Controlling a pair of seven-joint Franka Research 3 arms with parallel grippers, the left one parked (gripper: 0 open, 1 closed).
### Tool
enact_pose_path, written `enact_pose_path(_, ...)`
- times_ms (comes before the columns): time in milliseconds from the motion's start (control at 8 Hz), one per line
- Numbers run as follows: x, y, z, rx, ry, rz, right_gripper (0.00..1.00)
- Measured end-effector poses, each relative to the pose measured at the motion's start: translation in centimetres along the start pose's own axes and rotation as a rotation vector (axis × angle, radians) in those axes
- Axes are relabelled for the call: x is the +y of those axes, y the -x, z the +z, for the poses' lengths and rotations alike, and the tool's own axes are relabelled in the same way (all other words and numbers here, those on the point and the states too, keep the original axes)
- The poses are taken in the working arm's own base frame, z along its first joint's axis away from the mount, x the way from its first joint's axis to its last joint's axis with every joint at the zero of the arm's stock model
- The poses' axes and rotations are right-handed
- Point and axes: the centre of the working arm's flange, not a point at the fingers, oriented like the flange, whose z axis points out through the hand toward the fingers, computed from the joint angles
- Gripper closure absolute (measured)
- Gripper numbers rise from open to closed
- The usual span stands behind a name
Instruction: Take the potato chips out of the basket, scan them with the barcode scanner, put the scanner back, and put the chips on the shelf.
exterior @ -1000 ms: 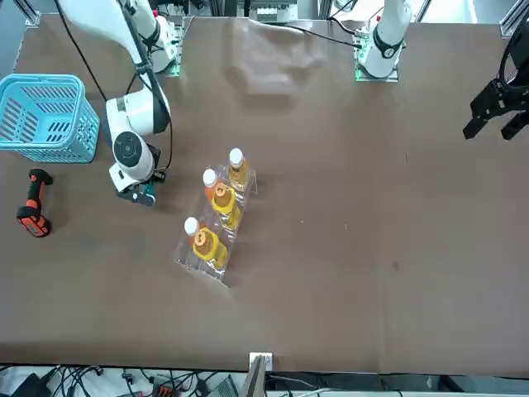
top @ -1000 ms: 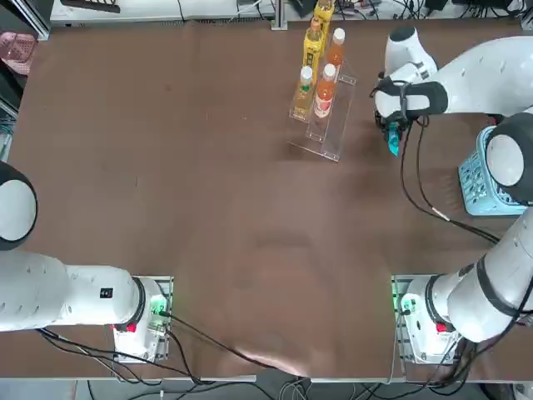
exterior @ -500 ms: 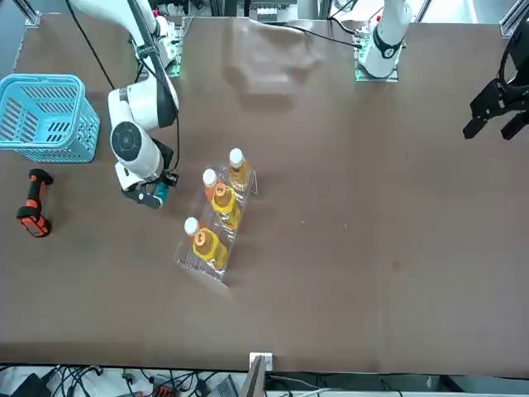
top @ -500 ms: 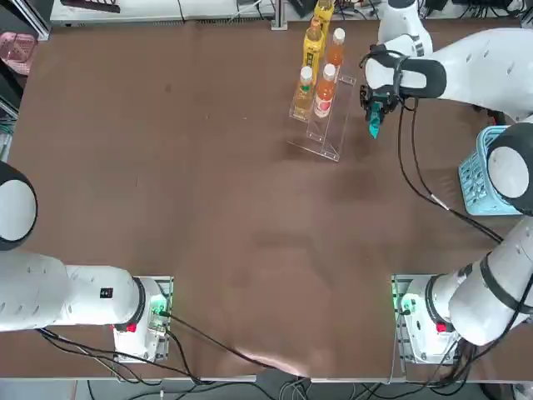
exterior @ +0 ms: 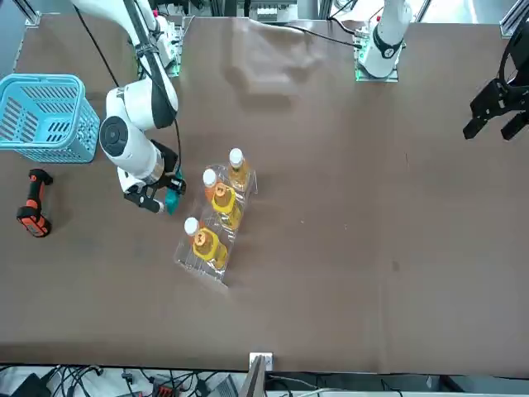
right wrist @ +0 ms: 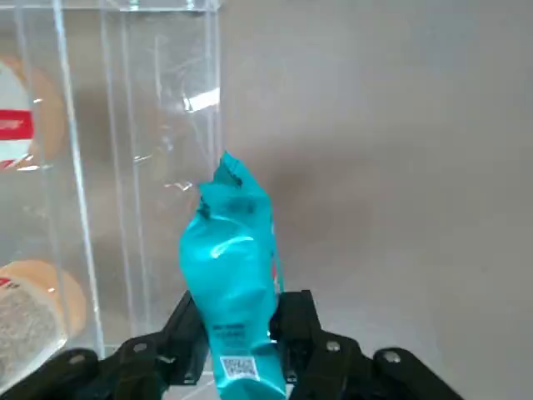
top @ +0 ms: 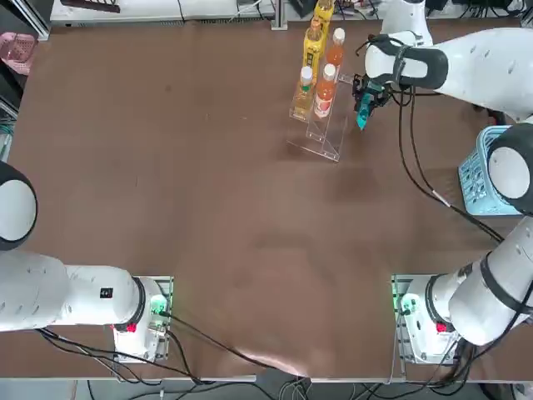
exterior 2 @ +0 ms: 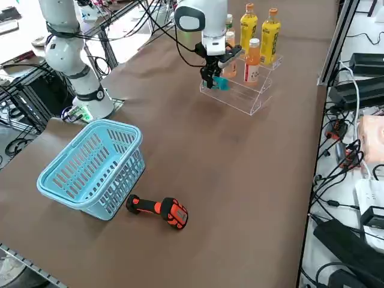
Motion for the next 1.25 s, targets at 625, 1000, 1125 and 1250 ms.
enact_pose_path(625, -3.0, 2.8, 5.2, 0.025, 0.006, -0.071, 0.57)
enact_pose_path(1000, -3.9, 3.3, 6.9, 0.034, 0.013, -0.090, 0.57)
enact_pose_path(1125, -4.0, 3.4, 7.1, 0.035, 0.014, -0.092, 0.57)
enact_pose_path(1250, -4.0, 3.4, 7.1, 0.036, 0.014, -0.093, 0.57)
